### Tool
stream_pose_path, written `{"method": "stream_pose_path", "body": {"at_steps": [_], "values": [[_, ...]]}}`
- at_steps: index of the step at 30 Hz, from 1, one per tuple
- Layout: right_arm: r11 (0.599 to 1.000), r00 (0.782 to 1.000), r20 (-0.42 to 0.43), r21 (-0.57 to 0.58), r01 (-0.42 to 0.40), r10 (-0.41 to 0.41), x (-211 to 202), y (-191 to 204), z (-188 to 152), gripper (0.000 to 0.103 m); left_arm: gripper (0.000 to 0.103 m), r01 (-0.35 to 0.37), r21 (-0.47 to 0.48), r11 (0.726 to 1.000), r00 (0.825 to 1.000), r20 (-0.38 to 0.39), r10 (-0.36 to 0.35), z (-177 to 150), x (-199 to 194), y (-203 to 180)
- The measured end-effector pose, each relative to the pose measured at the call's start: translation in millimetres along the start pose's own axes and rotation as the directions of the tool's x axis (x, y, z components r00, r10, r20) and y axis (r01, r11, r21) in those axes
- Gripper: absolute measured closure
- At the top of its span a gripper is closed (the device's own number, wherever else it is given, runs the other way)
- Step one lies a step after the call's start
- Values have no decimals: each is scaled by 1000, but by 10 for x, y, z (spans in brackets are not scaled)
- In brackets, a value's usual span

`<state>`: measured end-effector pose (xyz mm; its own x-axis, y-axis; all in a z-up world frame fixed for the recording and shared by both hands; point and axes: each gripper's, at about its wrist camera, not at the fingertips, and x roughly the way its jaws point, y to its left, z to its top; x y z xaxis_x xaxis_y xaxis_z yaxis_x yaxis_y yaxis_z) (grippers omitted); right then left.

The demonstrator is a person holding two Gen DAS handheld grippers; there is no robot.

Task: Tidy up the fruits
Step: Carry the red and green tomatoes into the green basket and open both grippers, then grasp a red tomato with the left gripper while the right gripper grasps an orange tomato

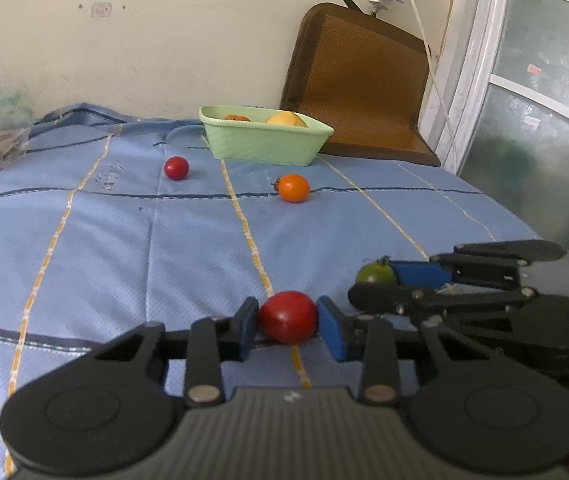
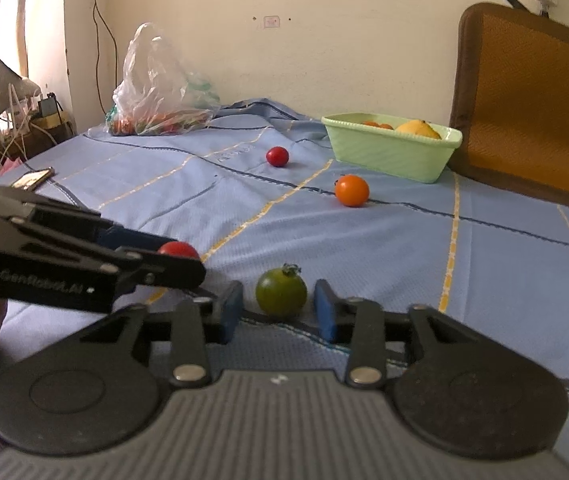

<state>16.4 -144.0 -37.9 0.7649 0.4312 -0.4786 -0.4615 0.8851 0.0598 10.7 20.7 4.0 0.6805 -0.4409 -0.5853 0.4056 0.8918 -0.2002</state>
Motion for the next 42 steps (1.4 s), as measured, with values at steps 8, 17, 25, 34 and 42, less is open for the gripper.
{"method": "stream_pose_path", "body": {"at_steps": [8,17,25,34,42], "values": [[1000,997,84,-7,3,-2,127,-283,432,74,70,96,-40,995,995,40,-94,801,318,205],[995,976,193,42,93,-100,800,-862,1040,74,70,72,-110,991,996,66,-65,1818,1253,478],[996,984,159,42,75,-81,1233,-1039,1135,71,52,36,-155,987,999,34,-31,1917,1621,702],[992,976,200,106,62,-82,939,-1093,1145,62,50,36,-227,973,995,95,-15,1779,1150,990],[991,998,51,122,-48,42,753,-826,709,48,43,-80,-134,988,996,25,84,1316,1004,986]]}}
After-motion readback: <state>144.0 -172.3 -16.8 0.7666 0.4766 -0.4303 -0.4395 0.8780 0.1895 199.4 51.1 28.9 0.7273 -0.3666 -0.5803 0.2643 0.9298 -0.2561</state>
